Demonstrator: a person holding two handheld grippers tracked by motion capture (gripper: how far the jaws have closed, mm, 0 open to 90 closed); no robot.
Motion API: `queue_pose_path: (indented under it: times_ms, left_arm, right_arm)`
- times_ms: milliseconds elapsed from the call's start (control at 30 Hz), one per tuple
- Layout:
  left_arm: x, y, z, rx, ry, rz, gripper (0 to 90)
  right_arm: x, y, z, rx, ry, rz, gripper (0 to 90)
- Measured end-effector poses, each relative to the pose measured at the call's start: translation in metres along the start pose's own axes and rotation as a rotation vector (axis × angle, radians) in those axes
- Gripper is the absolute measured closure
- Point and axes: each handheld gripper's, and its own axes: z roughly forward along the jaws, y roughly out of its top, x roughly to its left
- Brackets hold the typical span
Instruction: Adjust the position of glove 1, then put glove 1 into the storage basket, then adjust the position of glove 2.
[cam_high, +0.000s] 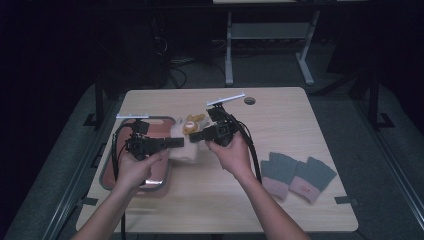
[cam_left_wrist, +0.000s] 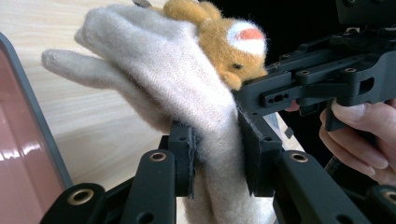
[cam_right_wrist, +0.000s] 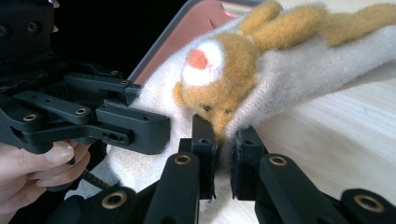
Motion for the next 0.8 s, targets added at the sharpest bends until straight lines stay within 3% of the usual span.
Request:
queue_pose_path:
  times_ms: [400,800]
  left_arm:
    - [0.0,0.009,-0.019,-0.029,0.01,0.006,68.3]
    - [0.01,0.012,-0.042,-0.05,0.029,-0.009,68.2]
  right_arm:
    - [0.015,0.015,0.003,-0.002,0.019,-0.009,82.2]
    - [0.029,0.029,0.019,0.009,0.047,-0.03,82.2]
